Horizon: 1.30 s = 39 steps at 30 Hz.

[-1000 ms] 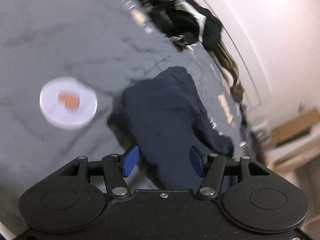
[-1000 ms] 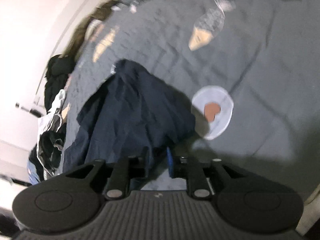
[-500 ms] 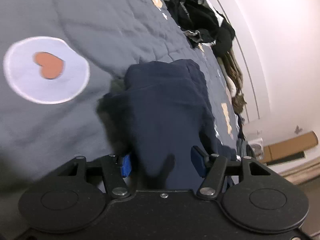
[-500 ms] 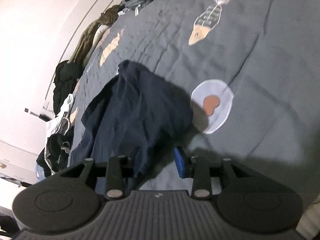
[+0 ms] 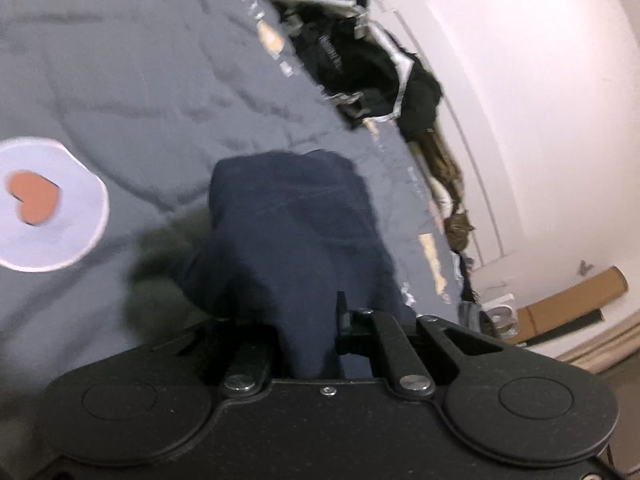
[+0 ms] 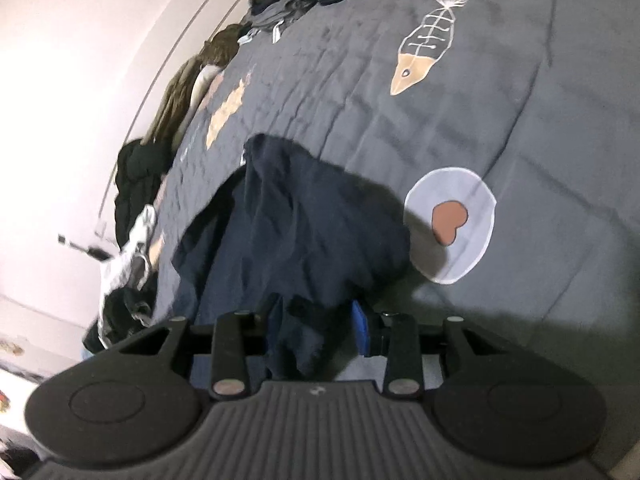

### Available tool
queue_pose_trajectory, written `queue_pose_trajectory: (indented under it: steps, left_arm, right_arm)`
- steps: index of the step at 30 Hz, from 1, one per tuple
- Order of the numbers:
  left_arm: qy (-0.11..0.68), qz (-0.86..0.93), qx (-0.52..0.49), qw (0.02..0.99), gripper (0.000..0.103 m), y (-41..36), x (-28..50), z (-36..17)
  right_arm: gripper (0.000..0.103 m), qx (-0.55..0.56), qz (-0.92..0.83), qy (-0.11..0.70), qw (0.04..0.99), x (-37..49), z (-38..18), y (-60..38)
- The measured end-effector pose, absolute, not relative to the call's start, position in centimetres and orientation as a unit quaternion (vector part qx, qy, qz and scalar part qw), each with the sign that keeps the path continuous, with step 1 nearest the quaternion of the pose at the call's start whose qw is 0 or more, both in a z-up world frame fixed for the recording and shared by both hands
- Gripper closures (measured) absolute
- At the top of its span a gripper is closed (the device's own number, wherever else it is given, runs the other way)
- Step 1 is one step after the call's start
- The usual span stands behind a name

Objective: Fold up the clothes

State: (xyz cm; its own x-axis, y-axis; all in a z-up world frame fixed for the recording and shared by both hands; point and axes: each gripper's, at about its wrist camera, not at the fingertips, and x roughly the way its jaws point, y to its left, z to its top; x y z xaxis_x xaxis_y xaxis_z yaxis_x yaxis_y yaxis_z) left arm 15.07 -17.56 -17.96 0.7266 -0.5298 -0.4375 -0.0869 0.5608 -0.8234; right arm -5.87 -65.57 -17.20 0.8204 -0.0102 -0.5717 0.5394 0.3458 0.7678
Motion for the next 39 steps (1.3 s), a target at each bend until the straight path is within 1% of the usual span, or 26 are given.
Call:
queue_pose_trajectory:
  steps: [4, 7, 9, 10, 11, 12, 15, 17, 19, 22, 24, 27, 29, 31, 32, 33, 34, 35, 37, 39]
  left_arm:
    - [0.34, -0.133, -0.452, 0.814, 0.097, -15.7, 13.9, -17.1]
    - [0.387, -0.122, -0.435, 0.804, 0.096, -15.2, 14.4, -17.6]
    - [0.423, -0.128, -0.407, 0.799, 0.083, -15.3, 13.8, -17.5]
    - [0.429, -0.134, -0.379, 0.808, 0.065, -15.5, 13.0, -16.9]
    - [0.435, -0.14, -0.351, 0.817, 0.053, -15.8, 12.2, -16.3]
    - [0.437, -0.147, -0.321, 0.828, 0.051, -16.0, 11.5, -15.5]
    - [0.403, -0.173, -0.22, 0.871, 0.051, -17.2, 10.0, -12.4]
    - [0.387, -0.193, -0.174, 0.885, 0.05, -18.1, 10.1, -11.0]
    - [0.376, -0.211, -0.138, 0.891, 0.048, -18.9, 10.5, -10.3]
    - [0.348, -0.219, -0.095, 0.907, 0.048, -19.7, 11.2, -10.1]
    - [0.33, -0.214, -0.076, 0.916, 0.048, -19.7, 11.2, -10.5]
    - [0.331, -0.196, -0.052, 0.922, 0.048, -19.7, 10.9, -11.2]
    - [0.327, -0.21, -0.05, 0.92, 0.048, -19.9, 10.4, -10.3]
    - [0.305, -0.23, -0.061, 0.922, 0.046, -19.6, 9.8, -8.8]
    - [0.285, -0.234, -0.059, 0.928, 0.042, -19.4, 9.3, -8.2]
    - [0.264, -0.233, -0.055, 0.934, 0.04, -19.2, 8.9, -7.7]
    - [0.245, -0.223, -0.046, 0.942, 0.04, -19.0, 8.5, -7.3]
    - [0.229, -0.213, -0.04, 0.949, 0.04, -18.7, 8.2, -7.0]
    - [0.243, -0.207, -0.048, 0.947, 0.04, -18.3, 8.8, -7.3]
    - [0.272, -0.207, -0.061, 0.938, 0.039, -17.9, 9.6, -7.9]
  right_arm:
    - [0.067, 0.541, -0.182, 0.249, 0.782, -6.2, -17.0, -65.6]
    - [0.067, 0.515, -0.189, 0.263, 0.794, -6.4, -16.2, -65.5]
    - [0.067, 0.478, -0.208, 0.256, 0.814, -6.9, -15.0, -65.7]
    - [0.067, 0.457, -0.218, 0.252, 0.825, -7.1, -14.4, -65.8]
    - [0.067, 0.432, -0.227, 0.246, 0.837, -7.2, -13.7, -65.9]
    - [0.067, 0.405, -0.234, 0.24, 0.851, -7.4, -13.0, -66.0]
    - [0.067, 0.334, -0.24, 0.227, 0.883, -7.5, -11.4, -66.2]
    - [0.067, 0.318, -0.219, 0.231, 0.893, -7.3, -11.3, -65.9]
    - [0.067, 0.311, -0.181, 0.251, 0.899, -6.7, -11.8, -65.5]
    - [0.067, 0.253, -0.168, 0.291, 0.907, -5.2, -12.6, -64.3]
    - [0.067, 0.223, -0.182, 0.307, 0.907, -4.8, -13.3, -64.1]
    - [0.067, 0.221, -0.182, 0.32, 0.903, -4.7, -14.2, -64.3]
    - [0.067, 0.225, -0.174, 0.329, 0.901, -4.6, -14.8, -64.2]
    - [0.067, 0.222, -0.169, 0.339, 0.898, -4.3, -15.2, -63.8]
    - [0.071, 0.219, -0.168, 0.344, 0.897, -4.2, -15.4, -63.7]
    - [0.073, 0.214, -0.169, 0.348, 0.897, -4.1, -15.5, -63.5]
    - [0.08, 0.213, -0.171, 0.351, 0.896, -4.1, -15.6, -63.5]
    - [0.091, 0.216, -0.174, 0.351, 0.894, -4.1, -15.6, -63.6]
    - [0.098, 0.229, -0.178, 0.343, 0.893, -4.4, -15.4, -64.1]
    - [0.101, 0.233, -0.18, 0.329, 0.897, -4.7, -14.9, -64.2]
